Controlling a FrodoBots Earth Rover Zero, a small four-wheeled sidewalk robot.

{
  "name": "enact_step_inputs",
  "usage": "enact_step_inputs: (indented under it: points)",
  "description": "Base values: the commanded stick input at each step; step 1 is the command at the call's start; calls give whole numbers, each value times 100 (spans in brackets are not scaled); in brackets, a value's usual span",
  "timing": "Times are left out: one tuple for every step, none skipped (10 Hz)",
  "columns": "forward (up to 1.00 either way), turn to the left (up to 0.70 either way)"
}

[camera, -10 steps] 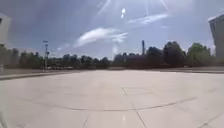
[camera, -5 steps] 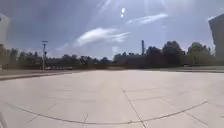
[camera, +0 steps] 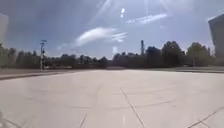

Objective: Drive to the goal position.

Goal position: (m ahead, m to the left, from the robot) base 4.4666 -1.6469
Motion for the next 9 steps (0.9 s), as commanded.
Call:
enact_step_inputs:
  points:
    - [70, -3]
    - [70, -3]
    - [70, -3]
    - [70, -3]
    - [70, -3]
    - [70, -3]
    - [70, -3]
    - [70, -3]
    - [70, -3]
